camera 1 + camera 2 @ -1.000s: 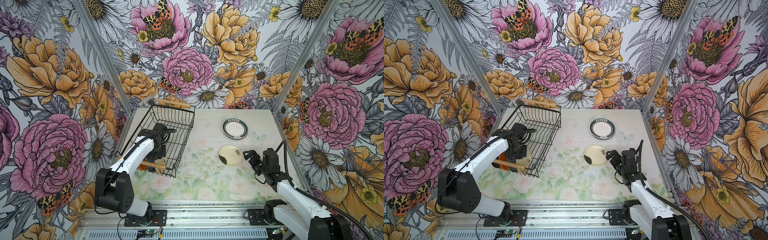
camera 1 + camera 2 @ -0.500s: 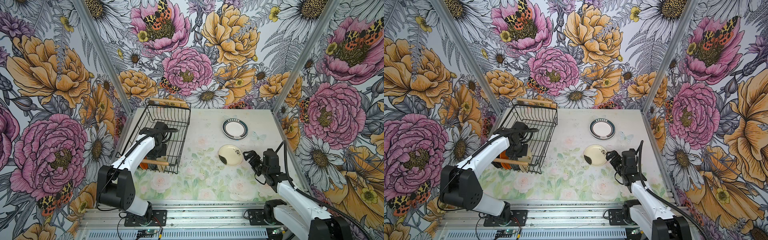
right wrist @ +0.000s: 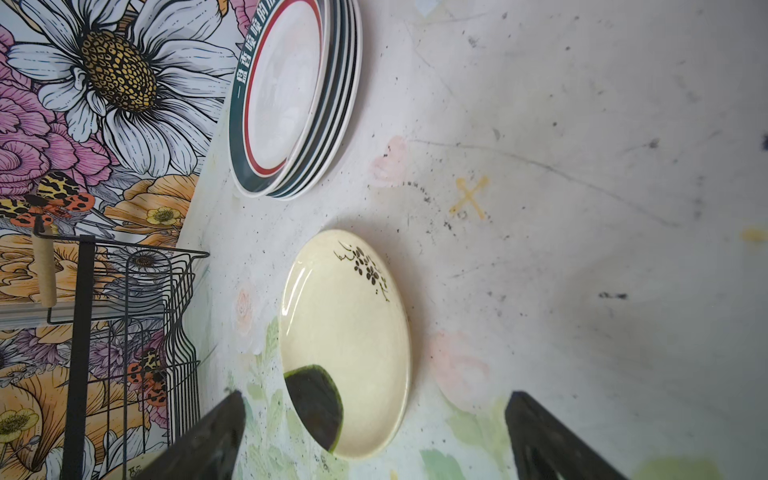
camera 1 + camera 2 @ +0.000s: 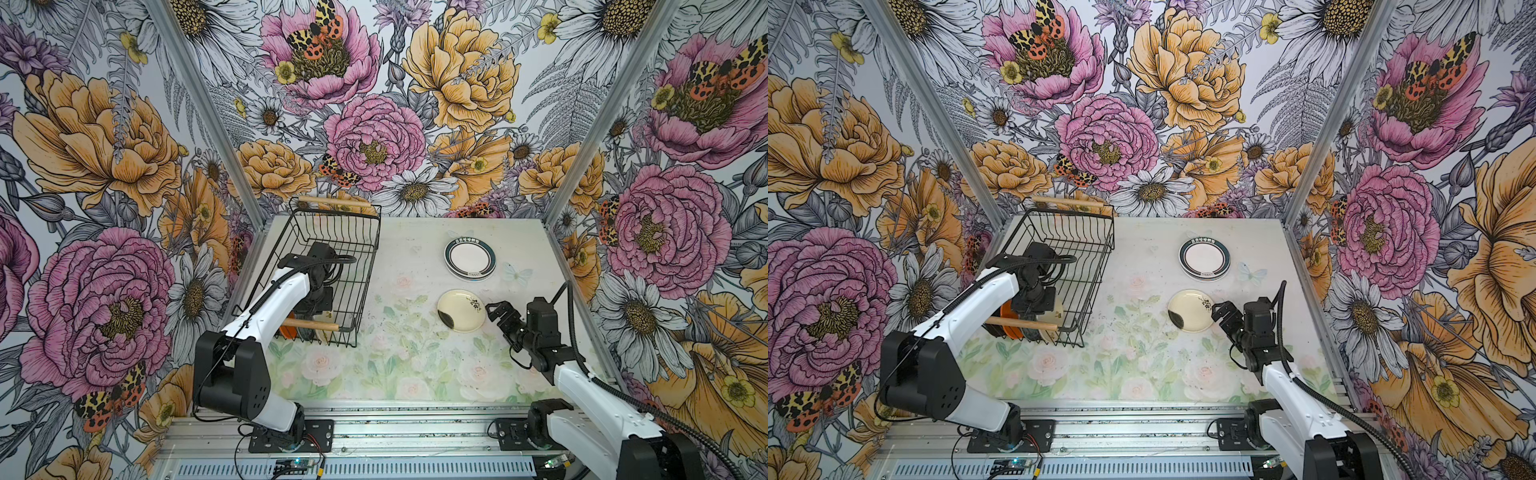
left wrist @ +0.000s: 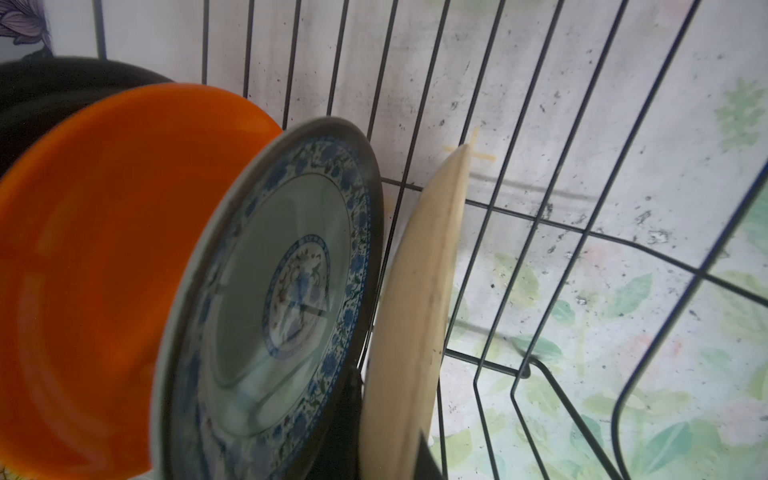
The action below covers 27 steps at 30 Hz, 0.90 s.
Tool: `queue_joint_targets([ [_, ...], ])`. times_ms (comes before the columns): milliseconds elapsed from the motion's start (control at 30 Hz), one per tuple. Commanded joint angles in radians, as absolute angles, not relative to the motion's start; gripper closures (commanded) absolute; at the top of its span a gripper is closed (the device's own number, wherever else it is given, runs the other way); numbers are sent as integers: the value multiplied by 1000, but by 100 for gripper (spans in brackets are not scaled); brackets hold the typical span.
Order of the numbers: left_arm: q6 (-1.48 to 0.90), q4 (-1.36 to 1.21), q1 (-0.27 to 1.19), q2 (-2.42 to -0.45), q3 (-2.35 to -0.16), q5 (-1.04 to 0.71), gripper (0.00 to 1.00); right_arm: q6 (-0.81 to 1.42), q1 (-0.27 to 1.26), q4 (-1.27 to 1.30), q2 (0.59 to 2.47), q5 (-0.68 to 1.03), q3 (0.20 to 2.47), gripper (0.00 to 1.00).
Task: Unload the plates from the dish rack
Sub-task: 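Grasp the cream calligraphy-print plate in the rack with the left gripper, then lift the cream calligraphy plate up out of the rack with the left gripper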
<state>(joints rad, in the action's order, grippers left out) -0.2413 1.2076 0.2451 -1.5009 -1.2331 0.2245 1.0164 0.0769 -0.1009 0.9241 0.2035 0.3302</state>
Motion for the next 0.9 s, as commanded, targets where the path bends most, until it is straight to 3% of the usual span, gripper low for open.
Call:
queue_joint_targets([
  [0, -280, 1244, 252, -1458, -1278, 200, 100, 981, 71, -98, 936, 219, 353, 1],
  [500, -201, 1368, 311, -1385, -1602, 380, 100, 935, 68, -98, 960, 238, 397, 1],
  [700, -112, 1341, 440, -1407, -1796, 518, 100, 875, 66, -98, 1009, 226, 443, 1],
  [867, -78, 1181, 556, -1466, -1911, 473, 100, 814, 63, -98, 1042, 175, 494, 1],
])
